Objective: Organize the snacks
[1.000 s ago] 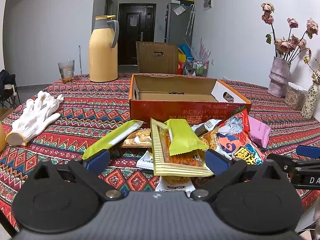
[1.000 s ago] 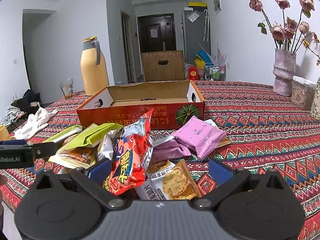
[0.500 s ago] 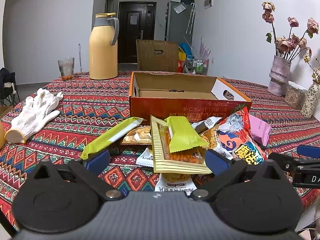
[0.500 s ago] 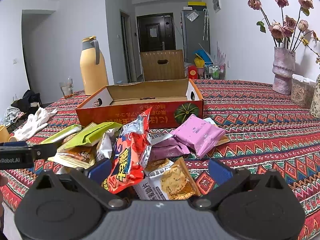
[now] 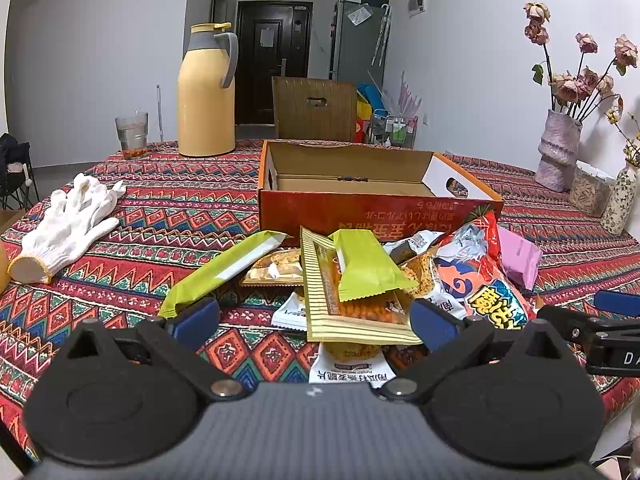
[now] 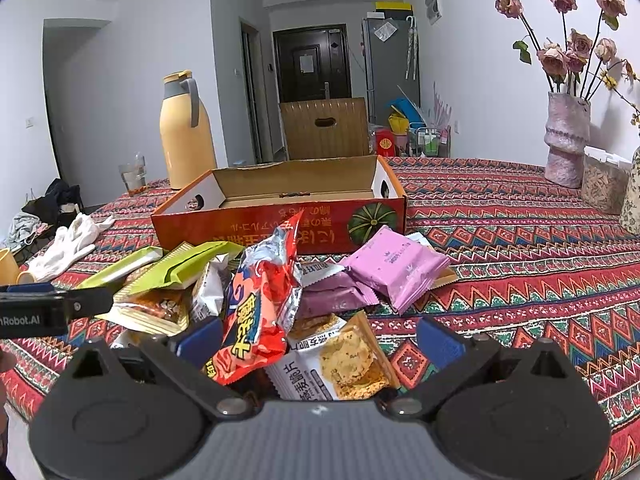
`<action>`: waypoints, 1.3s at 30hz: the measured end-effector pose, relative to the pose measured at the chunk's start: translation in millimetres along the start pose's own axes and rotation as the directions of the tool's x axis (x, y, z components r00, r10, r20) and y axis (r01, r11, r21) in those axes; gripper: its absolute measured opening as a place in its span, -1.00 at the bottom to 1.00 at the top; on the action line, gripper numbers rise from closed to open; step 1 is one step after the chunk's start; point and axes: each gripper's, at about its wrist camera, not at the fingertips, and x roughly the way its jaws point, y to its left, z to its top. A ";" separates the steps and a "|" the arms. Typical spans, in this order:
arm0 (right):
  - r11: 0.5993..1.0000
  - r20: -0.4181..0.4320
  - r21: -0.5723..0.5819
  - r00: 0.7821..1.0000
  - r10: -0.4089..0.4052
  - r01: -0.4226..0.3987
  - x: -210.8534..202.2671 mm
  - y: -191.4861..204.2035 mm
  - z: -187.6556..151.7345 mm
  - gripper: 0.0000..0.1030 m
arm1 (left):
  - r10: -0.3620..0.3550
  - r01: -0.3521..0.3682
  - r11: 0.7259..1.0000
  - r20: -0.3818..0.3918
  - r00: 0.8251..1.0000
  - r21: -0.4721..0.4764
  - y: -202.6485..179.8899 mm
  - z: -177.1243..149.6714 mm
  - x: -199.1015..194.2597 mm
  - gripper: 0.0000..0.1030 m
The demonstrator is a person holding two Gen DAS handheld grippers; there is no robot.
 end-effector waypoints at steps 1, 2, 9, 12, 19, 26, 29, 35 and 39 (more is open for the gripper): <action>1.000 -0.001 0.000 1.000 0.000 0.000 -0.1 0.0 -0.5 1.00 | 0.000 0.000 1.000 0.000 1.000 0.000 0.0 0.1 0.3 1.00; 1.000 -0.001 0.000 1.000 0.000 0.000 -0.2 -0.1 -1.1 1.00 | 0.000 0.000 1.000 0.000 1.000 0.000 0.0 0.1 0.3 1.00; 1.000 -0.004 0.001 1.000 0.000 0.000 -0.2 -1.1 -2.0 1.00 | 0.001 -0.001 1.000 -0.001 1.000 -0.001 -0.2 -0.1 0.2 1.00; 1.000 -0.009 0.001 1.000 -0.002 0.002 -0.6 -2.5 -2.8 1.00 | 0.001 -0.001 1.000 -0.002 1.000 -0.001 -0.3 -0.2 0.3 1.00; 1.000 -0.030 -0.011 0.999 -0.015 0.014 -0.4 -7.5 -5.9 1.00 | 0.000 0.000 1.000 -0.011 1.000 0.001 -1.9 -2.0 2.4 1.00; 0.998 -0.080 -0.045 0.996 -0.037 0.033 4.5 -15.1 -15.1 1.00 | 0.000 0.000 1.000 -0.024 1.000 0.000 -1.3 -2.0 4.8 1.00; 0.997 -0.105 -0.072 0.994 -0.043 0.036 9.3 -18.4 -20.2 1.00 | 0.000 0.000 1.000 -0.029 1.000 0.001 -1.6 -2.0 6.5 1.00; 0.994 -0.139 -0.106 0.990 -0.030 0.015 24.4 -18.8 -22.7 1.00 | 0.002 -0.002 1.000 -0.039 0.999 0.004 -2.3 -3.0 8.9 1.00; 0.986 -0.147 -0.167 0.989 -0.012 -0.013 41.0 -14.6 -18.3 0.98 | 0.008 -0.008 1.000 -0.045 0.999 0.004 -2.0 -3.5 10.3 1.00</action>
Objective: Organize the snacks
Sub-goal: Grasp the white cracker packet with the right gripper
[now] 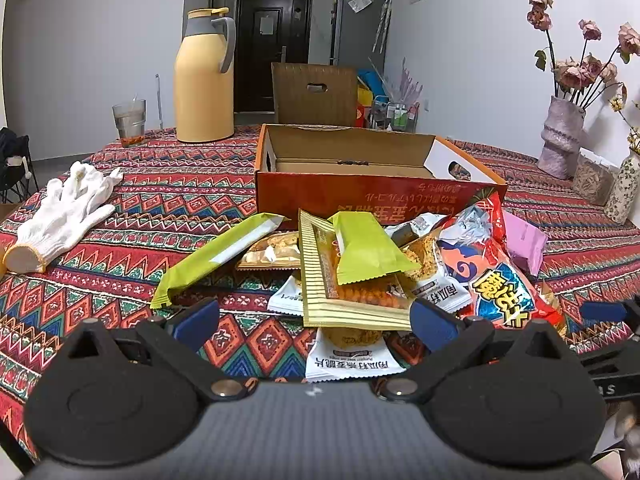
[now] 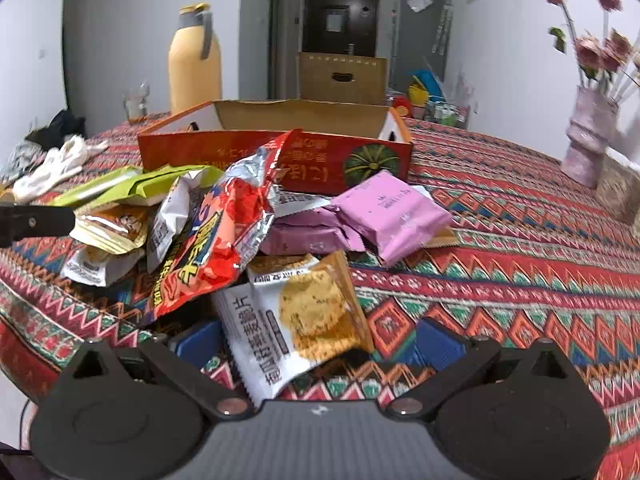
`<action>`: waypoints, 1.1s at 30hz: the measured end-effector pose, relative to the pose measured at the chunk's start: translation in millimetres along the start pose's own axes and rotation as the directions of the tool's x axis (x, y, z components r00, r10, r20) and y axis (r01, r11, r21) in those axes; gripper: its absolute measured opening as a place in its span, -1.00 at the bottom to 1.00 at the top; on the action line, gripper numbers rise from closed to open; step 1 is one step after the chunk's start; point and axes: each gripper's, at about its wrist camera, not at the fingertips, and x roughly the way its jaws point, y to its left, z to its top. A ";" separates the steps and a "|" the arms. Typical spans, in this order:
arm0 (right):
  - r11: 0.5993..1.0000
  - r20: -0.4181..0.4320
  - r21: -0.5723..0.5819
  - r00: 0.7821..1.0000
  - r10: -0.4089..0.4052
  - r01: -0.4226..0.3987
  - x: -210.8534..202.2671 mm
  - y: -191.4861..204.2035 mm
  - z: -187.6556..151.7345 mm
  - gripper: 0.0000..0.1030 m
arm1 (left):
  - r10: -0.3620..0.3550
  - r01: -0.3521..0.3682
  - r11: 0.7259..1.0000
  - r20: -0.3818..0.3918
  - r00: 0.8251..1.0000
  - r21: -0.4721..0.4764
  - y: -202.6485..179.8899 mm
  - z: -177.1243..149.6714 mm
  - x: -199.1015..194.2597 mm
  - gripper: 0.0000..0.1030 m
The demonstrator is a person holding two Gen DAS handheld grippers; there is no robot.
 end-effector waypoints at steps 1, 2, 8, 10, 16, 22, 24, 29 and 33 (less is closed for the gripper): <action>1.000 0.000 0.000 1.000 0.000 0.000 0.0 0.0 0.0 0.98 | 0.002 -0.002 1.000 0.000 1.000 -0.001 -0.1 -0.2 0.2 1.00; 1.000 -0.001 -0.012 1.000 0.010 -0.010 3.0 -0.1 1.5 0.95 | 0.004 -0.004 1.000 -0.001 1.000 -0.001 -0.2 -0.3 0.0 1.00; 0.994 0.001 -0.061 0.996 0.093 -0.092 13.6 -6.6 6.1 0.60 | 0.013 -0.013 1.000 -0.007 1.000 -0.005 0.7 -0.1 1.7 1.00; 0.989 0.000 -0.059 0.991 0.135 -0.135 15.1 -9.7 6.8 0.52 | 0.013 -0.013 1.000 -0.009 1.000 -0.004 0.3 0.0 2.5 1.00; 0.983 0.015 -0.016 0.983 0.181 -0.181 14.5 -15.6 3.6 0.31 | 0.012 -0.012 1.000 -0.013 1.000 -0.001 -1.3 0.3 4.3 1.00; 0.981 0.055 0.035 0.981 0.188 -0.190 2.5 -24.9 -2.3 0.21 | 0.012 -0.012 1.000 -0.019 1.000 -0.007 -0.9 -0.7 4.0 1.00; 0.981 0.070 0.055 0.981 0.179 -0.183 -2.0 -28.5 -4.6 0.18 | 0.011 -0.011 1.000 -0.021 1.000 -0.008 -0.7 -0.8 4.3 1.00; 0.976 0.086 0.132 0.983 0.165 -0.175 -9.1 -42.9 -7.2 -0.65 | 0.011 -0.011 1.000 -0.022 1.000 -0.007 -0.7 0.1 4.7 1.00; 0.976 0.093 0.150 0.985 0.147 -0.160 -8.9 -48.2 -7.3 -0.66 | 0.014 -0.015 1.000 -0.030 0.999 -0.009 -1.3 0.8 6.4 1.00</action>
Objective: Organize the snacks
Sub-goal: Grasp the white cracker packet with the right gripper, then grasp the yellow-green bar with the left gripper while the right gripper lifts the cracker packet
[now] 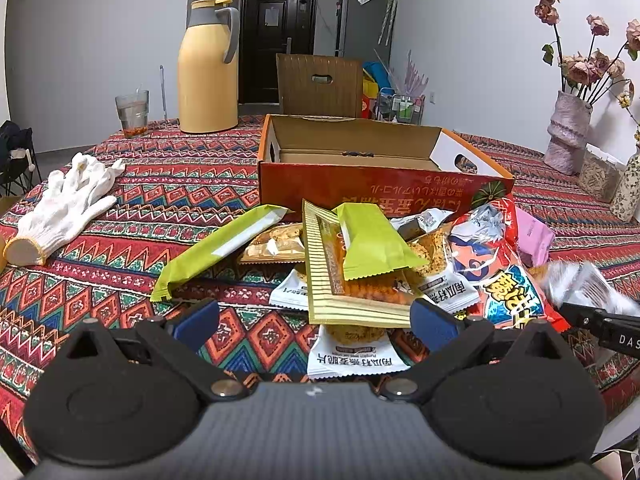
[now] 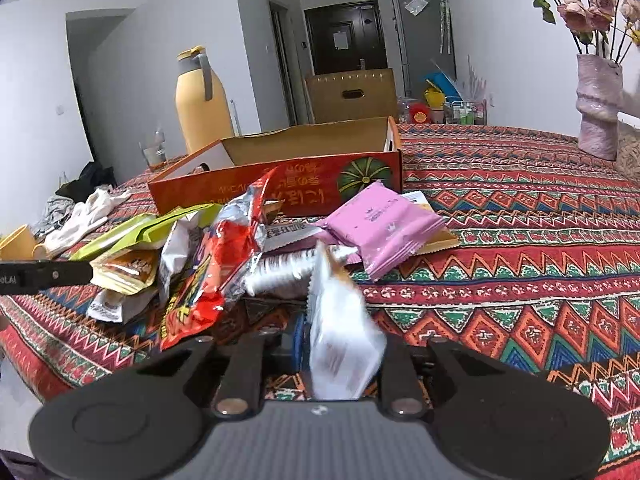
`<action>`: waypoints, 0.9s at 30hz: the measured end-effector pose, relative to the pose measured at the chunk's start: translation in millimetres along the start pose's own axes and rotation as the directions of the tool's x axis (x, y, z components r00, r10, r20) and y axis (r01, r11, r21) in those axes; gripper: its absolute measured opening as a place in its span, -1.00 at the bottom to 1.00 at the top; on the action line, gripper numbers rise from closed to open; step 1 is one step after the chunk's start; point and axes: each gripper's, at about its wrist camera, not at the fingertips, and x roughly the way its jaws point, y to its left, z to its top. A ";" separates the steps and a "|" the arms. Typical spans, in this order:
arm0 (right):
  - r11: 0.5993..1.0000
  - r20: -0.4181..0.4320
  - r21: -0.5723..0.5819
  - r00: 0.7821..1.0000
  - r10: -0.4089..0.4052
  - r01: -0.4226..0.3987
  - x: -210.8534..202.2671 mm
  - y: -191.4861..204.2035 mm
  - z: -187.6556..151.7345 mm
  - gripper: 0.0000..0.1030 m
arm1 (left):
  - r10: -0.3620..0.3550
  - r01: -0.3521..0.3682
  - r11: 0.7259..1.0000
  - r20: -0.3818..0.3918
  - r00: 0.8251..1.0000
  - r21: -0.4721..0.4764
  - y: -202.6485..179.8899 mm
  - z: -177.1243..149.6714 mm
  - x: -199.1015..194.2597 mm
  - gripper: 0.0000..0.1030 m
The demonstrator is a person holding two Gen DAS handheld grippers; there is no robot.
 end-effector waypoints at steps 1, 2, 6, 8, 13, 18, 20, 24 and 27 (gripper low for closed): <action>1.000 0.002 0.001 1.000 -0.001 0.001 -0.5 -0.1 -0.1 -0.67 | 0.000 0.000 1.000 0.000 1.000 0.000 0.2 -0.2 0.0 1.00; 1.000 0.007 0.001 1.000 0.000 0.000 -0.7 -0.1 0.3 -0.67 | 0.001 -0.001 1.000 0.000 1.000 -0.001 0.2 -0.2 0.2 1.00; 1.000 0.027 0.000 1.000 -0.003 0.003 -4.7 0.9 1.5 -0.68 | 0.004 -0.004 1.000 -0.005 1.000 -0.001 0.3 -0.1 1.2 1.00; 1.000 0.037 0.001 0.999 -0.009 0.009 -7.1 1.0 2.0 -0.69 | 0.004 -0.004 1.000 -0.006 1.000 -0.002 0.5 0.2 2.0 1.00; 0.999 0.087 0.016 0.996 -0.033 0.031 -21.1 -1.9 7.0 -0.69 | 0.006 -0.006 1.000 -0.002 1.000 0.000 -0.6 4.6 0.8 1.00; 0.998 0.146 0.032 0.988 -0.052 0.048 -32.4 -8.0 18.5 -0.69 | 0.004 -0.005 1.000 0.011 1.000 0.018 -6.5 20.6 4.1 1.00; 0.998 0.155 0.045 0.986 -0.059 0.053 -30.6 -10.8 23.3 -0.69 | 0.006 -0.006 1.000 0.006 1.000 0.031 -10.7 29.1 9.7 1.00; 0.996 0.156 0.063 0.985 -0.068 0.058 -20.2 -15.2 30.3 -0.69 | 0.015 -0.014 0.998 -0.011 1.000 0.061 -23.0 47.8 27.1 1.00; 0.996 0.154 0.074 0.986 -0.065 0.054 -10.7 -18.3 34.9 -0.69 | 0.031 -0.029 0.997 -0.025 0.999 0.072 -30.1 59.0 42.2 1.00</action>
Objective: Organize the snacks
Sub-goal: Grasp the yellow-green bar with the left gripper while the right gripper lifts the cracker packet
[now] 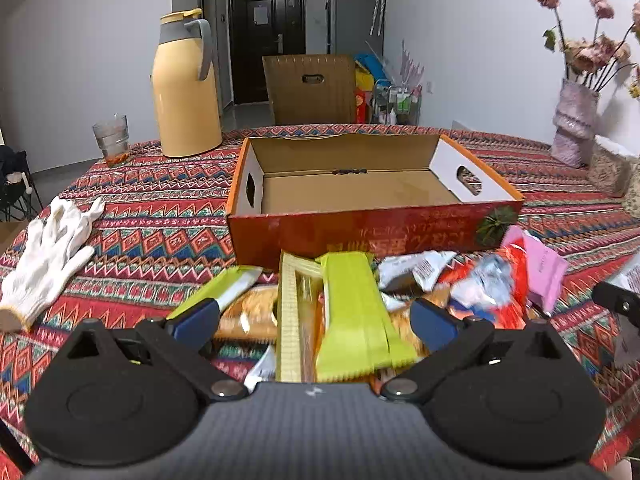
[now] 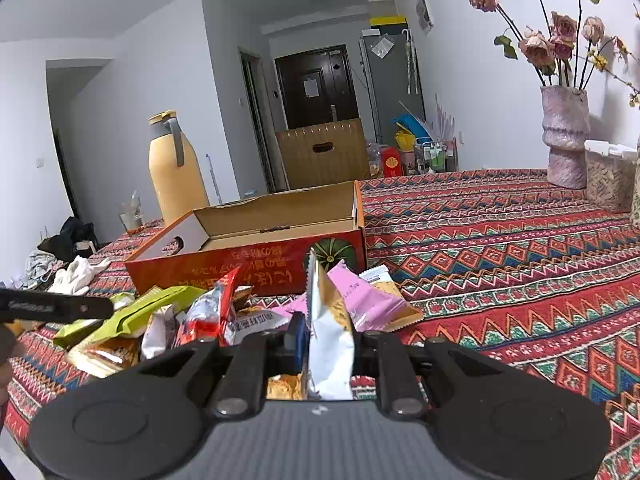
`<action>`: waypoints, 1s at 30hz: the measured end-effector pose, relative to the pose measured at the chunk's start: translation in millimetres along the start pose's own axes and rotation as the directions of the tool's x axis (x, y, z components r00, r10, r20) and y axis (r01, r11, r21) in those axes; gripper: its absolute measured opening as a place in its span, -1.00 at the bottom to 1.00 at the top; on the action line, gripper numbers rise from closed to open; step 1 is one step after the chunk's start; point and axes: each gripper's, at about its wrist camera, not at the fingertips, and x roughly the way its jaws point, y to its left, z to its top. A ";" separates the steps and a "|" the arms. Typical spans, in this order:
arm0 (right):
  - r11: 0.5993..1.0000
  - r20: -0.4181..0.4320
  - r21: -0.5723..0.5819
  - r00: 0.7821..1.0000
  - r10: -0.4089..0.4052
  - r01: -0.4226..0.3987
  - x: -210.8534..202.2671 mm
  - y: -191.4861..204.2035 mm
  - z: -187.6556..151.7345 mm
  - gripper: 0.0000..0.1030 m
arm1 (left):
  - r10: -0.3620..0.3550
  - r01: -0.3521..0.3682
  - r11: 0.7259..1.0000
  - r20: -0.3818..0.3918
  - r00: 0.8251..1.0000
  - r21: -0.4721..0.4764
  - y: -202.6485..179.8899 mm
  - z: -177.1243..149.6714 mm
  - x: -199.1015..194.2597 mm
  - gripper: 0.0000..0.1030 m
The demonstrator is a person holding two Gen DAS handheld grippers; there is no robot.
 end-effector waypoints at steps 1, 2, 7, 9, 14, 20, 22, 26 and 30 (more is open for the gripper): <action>1.000 0.000 0.002 1.000 0.000 0.000 2.1 -0.3 0.3 -0.69 | 0.001 -0.001 1.000 -0.007 1.000 0.003 -2.2 4.2 6.0 1.00; 1.000 -0.001 0.005 1.000 0.002 -0.002 4.9 -1.1 1.4 -0.69 | 0.007 -0.007 1.000 -0.013 1.000 0.006 -4.6 6.6 11.0 1.00; 1.000 -0.001 0.016 1.000 0.008 -0.008 17.5 -3.6 6.6 -0.69 | 0.014 -0.013 1.000 -0.078 0.997 0.018 -13.6 16.3 39.5 0.64; 1.000 0.000 0.022 1.000 0.009 -0.009 21.8 -5.0 8.7 -0.69 | 0.003 -0.002 1.000 -0.116 0.993 0.009 -15.1 17.3 51.0 0.49; 0.999 -0.005 0.034 1.000 0.017 -0.017 30.3 -6.7 10.2 -0.69 | -0.034 0.034 0.999 -0.175 0.984 -0.001 -18.9 13.4 68.9 -0.20; 0.999 -0.016 0.044 1.000 0.020 -0.019 35.8 -7.2 8.7 -0.69 | -0.043 0.041 0.999 -0.166 0.985 -0.015 -17.2 11.3 67.7 -0.23; 0.999 -0.015 0.045 1.000 0.017 -0.016 35.7 -7.5 9.0 -0.69 | -0.048 0.045 0.999 -0.161 0.986 -0.022 -15.3 11.6 65.1 -0.23; 0.999 -0.009 0.043 1.000 0.014 -0.014 32.9 -5.9 9.8 -0.68 | -0.056 0.053 0.998 -0.139 0.989 -0.028 -13.1 12.3 56.1 -0.23; 0.999 0.004 0.036 1.000 0.016 -0.016 30.0 -1.7 13.7 -0.69 | -0.065 0.063 0.998 -0.095 0.993 -0.029 -11.4 16.2 41.8 -0.23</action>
